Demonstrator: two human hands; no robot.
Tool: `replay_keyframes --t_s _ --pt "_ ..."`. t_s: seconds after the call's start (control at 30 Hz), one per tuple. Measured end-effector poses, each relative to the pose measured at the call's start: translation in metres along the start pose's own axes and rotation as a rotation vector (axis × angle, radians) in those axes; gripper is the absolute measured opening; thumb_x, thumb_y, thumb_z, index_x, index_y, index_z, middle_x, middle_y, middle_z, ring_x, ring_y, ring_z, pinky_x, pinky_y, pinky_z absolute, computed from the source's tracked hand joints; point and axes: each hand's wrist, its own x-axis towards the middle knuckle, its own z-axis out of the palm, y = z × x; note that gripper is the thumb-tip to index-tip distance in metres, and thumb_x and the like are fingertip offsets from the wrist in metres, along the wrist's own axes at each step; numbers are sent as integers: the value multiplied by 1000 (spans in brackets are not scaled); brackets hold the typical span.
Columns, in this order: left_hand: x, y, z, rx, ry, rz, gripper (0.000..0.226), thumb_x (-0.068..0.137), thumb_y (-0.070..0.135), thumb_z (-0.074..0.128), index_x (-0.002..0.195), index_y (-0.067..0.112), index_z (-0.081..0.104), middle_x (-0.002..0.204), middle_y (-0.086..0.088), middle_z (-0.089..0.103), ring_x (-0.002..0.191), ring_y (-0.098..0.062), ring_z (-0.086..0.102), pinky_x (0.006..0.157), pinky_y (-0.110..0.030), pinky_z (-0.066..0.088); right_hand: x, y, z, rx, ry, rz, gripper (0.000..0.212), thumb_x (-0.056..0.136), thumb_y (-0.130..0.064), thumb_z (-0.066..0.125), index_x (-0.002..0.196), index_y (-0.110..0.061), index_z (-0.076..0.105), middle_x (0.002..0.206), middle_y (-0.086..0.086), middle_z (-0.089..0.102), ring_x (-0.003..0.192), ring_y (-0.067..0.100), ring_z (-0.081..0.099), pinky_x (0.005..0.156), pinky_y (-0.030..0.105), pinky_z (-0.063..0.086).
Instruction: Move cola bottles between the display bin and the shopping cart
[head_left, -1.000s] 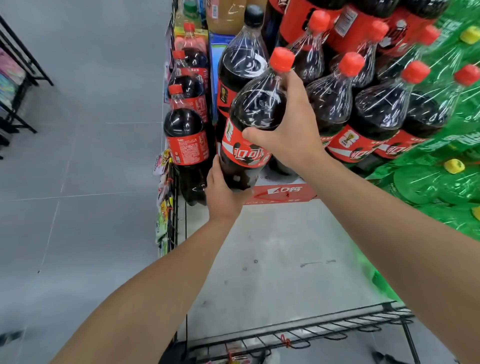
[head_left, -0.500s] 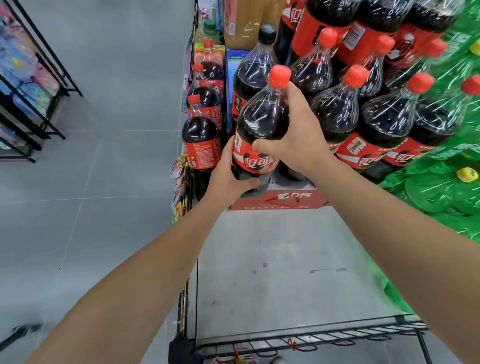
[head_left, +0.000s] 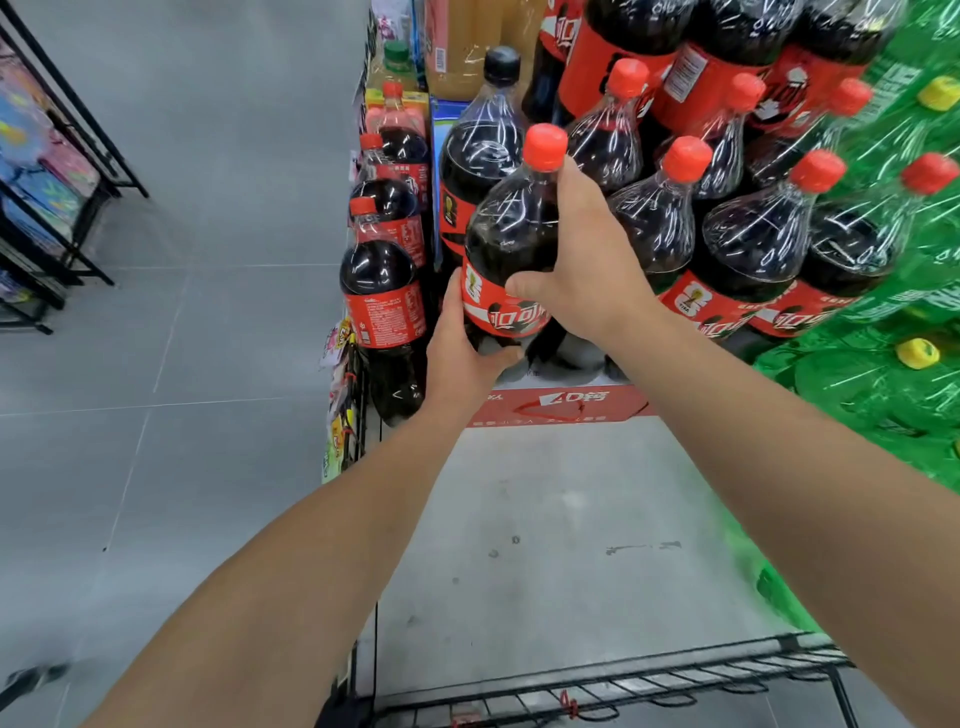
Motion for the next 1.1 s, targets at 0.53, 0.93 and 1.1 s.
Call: replay_keyframes --t_s 0.53,0.93,1.1 --pt "-1 2 -8 53 -58 1 104 75 16 85 156 34 22 145 13 51 133 -10 50 112 -38 43 -11 -2 8 -10 58 36 114 76 -16 89 164 -15 15 162 6 33 146 24 39 106 26 34" --pt "-43 40 -35 281 -37 125 47 91 19 67 137 21 56 125 17 61 113 -4 54 102 -27 44 -61 2 3 -111 69 2 84 86 -23 79 156 -5 34 158 12 39 146 27 38 121 36 33" --pt "-75 43 -43 597 -108 211 63 93 26 67 149 11 44 149 -7 51 137 -23 45 112 -34 34 -114 28 14 -327 -34 -78 75 84 -28 74 146 3 47 148 22 49 141 42 42 121 49 31"
